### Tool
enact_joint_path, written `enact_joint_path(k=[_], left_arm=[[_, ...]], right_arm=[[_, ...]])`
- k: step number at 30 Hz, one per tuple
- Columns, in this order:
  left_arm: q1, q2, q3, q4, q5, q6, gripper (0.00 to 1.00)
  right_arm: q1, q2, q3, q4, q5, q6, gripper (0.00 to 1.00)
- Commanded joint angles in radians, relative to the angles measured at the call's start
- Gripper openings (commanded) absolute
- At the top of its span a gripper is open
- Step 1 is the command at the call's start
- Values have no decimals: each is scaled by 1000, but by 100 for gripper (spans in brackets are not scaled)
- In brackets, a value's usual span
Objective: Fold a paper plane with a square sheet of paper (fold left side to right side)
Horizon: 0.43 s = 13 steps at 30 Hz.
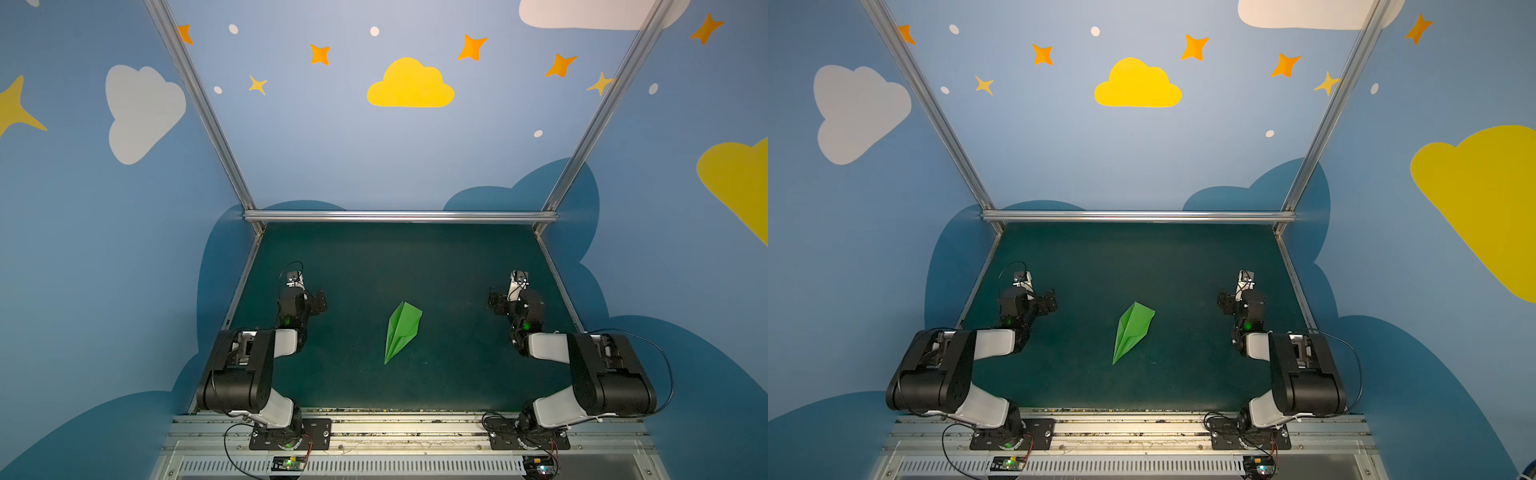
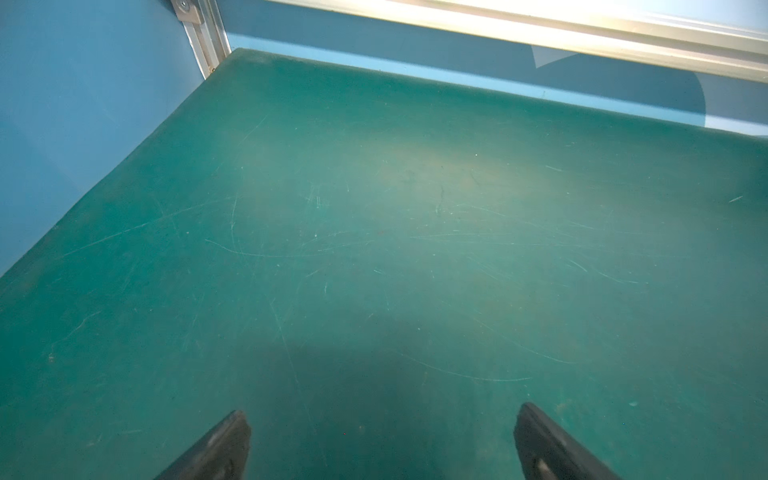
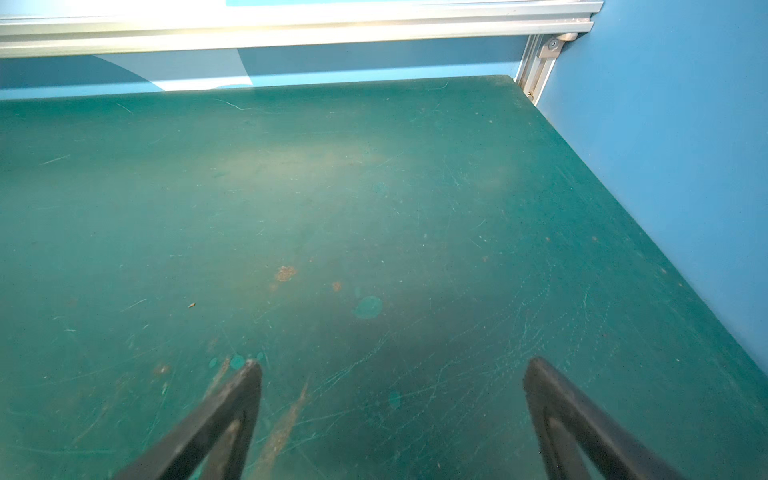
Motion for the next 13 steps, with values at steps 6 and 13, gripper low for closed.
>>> enact_joint_path(k=[6,13], left_arm=[[0,-15,2,17,8,4,100],[0,-15,3,17,8,4,100]], right_arm=[[6,4,7,-5,11,11,97],[8,0,2,3,13,10,97]])
